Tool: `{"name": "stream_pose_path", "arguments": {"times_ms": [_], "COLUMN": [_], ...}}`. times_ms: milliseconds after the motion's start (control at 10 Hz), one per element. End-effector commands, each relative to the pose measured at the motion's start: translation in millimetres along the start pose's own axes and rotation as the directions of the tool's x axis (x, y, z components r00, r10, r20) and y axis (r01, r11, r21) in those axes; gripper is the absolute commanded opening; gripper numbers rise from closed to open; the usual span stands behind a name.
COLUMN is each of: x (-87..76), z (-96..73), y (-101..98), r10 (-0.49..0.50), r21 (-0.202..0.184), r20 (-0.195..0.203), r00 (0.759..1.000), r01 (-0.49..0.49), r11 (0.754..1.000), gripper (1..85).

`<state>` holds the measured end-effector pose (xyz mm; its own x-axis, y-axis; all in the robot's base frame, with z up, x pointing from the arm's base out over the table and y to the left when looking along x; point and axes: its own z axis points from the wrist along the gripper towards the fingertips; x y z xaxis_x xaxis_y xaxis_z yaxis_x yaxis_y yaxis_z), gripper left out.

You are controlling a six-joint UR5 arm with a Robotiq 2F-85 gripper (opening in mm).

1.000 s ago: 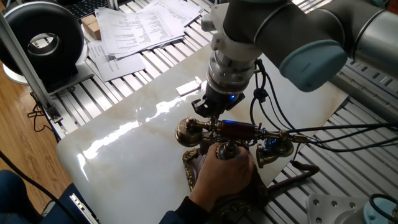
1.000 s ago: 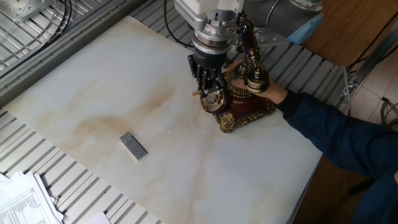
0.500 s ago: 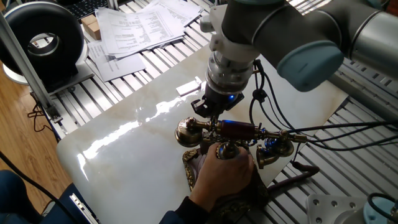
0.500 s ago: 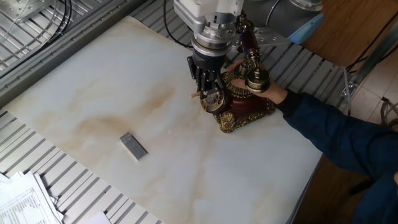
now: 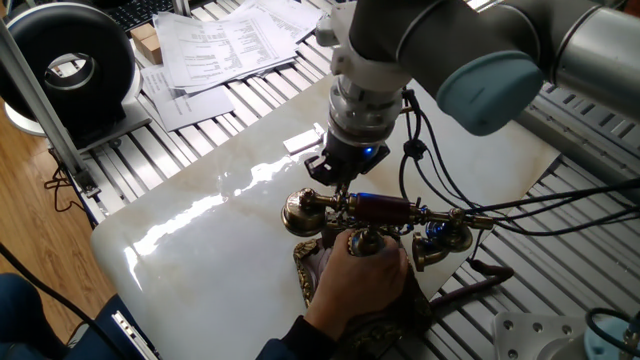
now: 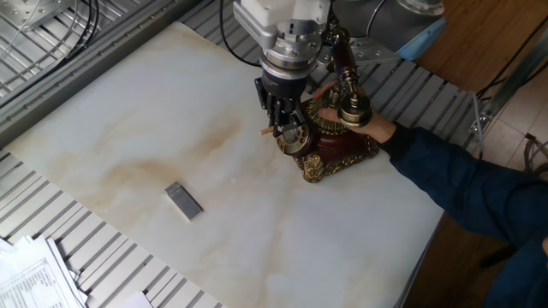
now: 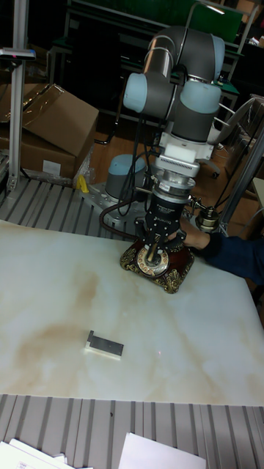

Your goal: Dial a number on an old rotary phone

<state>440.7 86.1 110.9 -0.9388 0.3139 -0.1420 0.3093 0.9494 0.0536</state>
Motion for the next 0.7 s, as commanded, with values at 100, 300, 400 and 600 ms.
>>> {"name": "stream_pose_path", "arguments": {"times_ms": [100, 300, 400, 600], "x": [-6.2, -6.9, -7.5, -3.9], "z": [4.7, 5.6, 6.8, 7.3], "y": [7.6, 7.2, 8.0, 8.9], "r10": [0.015, 0.011, 0.014, 0.017], "r21": [0.005, 0.006, 0.006, 0.005], "r20": [0.002, 0.004, 0.004, 0.012], "r00": [1.0, 1.0, 1.0, 1.0], "r01": [-0.015, -0.011, -0.014, -0.017], "r11": [1.0, 1.0, 1.0, 1.0], "gripper": [1.3, 1.3, 1.3, 1.3]}}
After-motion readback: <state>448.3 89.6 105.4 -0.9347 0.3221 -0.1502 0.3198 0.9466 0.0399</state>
